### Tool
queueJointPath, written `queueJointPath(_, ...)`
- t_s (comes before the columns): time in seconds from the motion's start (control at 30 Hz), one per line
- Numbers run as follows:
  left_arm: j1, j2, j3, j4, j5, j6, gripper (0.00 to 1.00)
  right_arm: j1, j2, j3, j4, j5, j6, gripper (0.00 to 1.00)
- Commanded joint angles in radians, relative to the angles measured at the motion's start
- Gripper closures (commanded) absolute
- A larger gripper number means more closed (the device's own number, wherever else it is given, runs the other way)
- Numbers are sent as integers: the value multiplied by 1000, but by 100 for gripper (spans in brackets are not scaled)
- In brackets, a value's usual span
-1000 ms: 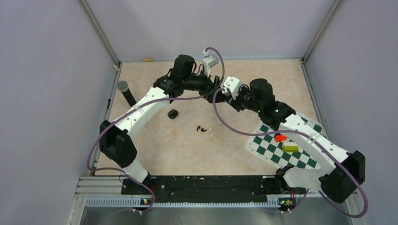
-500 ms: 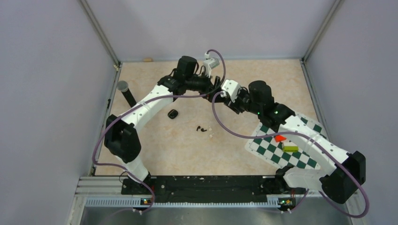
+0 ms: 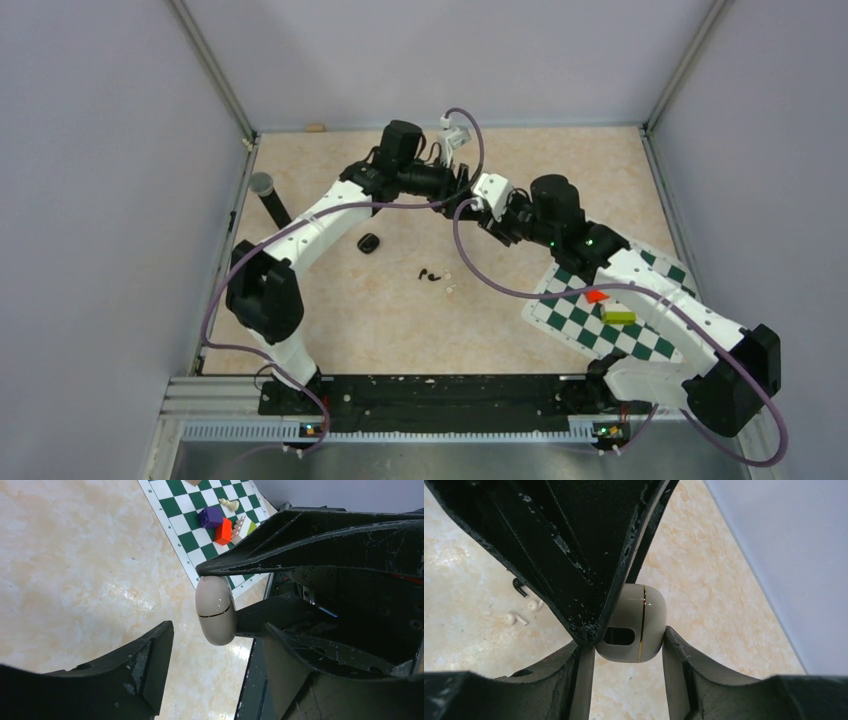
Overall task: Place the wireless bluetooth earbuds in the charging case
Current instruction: Pass from the right arm to the left
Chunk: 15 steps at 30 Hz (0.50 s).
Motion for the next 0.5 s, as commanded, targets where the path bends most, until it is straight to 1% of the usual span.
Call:
queueJointPath(0.0, -16, 28, 25, 32, 45, -14, 33, 14, -31, 1, 82, -36, 17, 59)
queueJointPath(0.1, -16, 32, 23, 32, 47, -12, 45, 13, -30, -1, 93, -26, 23, 59)
queueJointPath(0.13, -16, 33, 23, 32, 45, -13, 45, 13, -28, -2, 97, -19, 26, 59)
queueJointPath(0.17, -16, 33, 23, 30, 38, -13, 42, 13, -27, -2, 100, -13, 28, 59)
queueJointPath(0.2, -15, 31, 23, 28, 27, -10, 34, 13, -26, -5, 106, -6, 32, 59)
queueJointPath(0.23, -14, 28, 22, 27, 7, -8, 29, 14, -25, -5, 109, -4, 32, 59)
queueJointPath(0.27, -13, 23, 19, 30, -8, -7, 28, 14, -25, -5, 111, -4, 35, 59)
queueJointPath(0.33, -8, 20, 16, 35, -6, -10, 30, 13, -25, -5, 113, -8, 40, 59)
queueJointPath(0.47, -5, 22, 11, 46, 32, -21, 42, 13, -20, -7, 119, -10, 49, 58)
